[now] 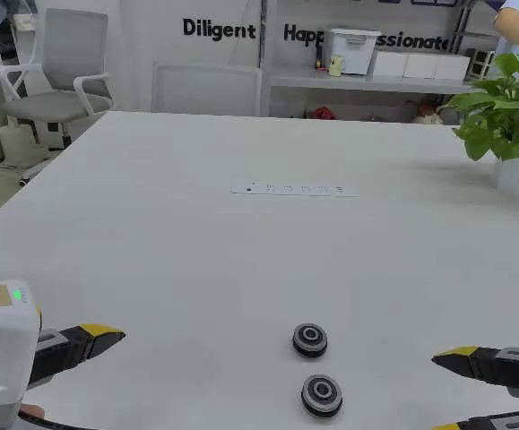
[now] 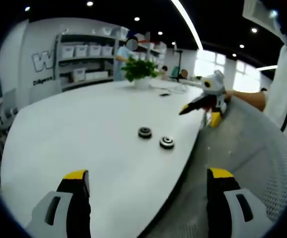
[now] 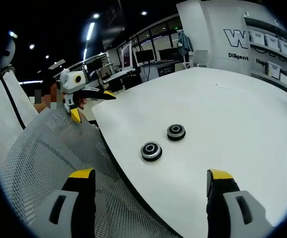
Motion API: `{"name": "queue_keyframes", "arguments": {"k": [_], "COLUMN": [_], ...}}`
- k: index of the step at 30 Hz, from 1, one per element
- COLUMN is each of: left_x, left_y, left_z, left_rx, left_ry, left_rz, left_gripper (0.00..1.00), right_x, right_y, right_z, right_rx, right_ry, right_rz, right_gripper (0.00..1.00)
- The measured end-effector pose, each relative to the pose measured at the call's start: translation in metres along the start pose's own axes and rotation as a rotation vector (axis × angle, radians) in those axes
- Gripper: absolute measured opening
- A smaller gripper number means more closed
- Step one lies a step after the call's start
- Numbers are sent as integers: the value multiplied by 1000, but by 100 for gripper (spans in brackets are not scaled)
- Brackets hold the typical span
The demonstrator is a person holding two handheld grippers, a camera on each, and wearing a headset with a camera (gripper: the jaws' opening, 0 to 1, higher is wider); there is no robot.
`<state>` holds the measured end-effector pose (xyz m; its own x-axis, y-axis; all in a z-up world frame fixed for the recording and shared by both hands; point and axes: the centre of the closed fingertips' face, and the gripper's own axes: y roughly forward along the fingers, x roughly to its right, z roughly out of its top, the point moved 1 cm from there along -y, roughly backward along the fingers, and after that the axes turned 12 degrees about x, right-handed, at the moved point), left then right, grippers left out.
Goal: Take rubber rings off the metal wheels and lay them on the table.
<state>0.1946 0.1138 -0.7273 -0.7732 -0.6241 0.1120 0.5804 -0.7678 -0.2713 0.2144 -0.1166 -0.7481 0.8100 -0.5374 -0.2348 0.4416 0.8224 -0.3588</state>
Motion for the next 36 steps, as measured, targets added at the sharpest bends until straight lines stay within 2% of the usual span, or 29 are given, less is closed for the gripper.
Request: {"name": "queue_keyframes", "arguments": {"k": [27,36], "left_x": [2,2], "left_y": [1,2], "left_z": [-1,1], "left_rx": [-13,-18], "left_ry": [6,19], "left_rz": [-13,-22], "left_gripper": [100,100], "right_x": [2,-2], "right_y": [-2,-1], "right_z": [-2,-5], "right_rx": [-14,-44], "right_ry": [-9,-40], "right_rz": [-5,24], "right_gripper": [88,89]}}
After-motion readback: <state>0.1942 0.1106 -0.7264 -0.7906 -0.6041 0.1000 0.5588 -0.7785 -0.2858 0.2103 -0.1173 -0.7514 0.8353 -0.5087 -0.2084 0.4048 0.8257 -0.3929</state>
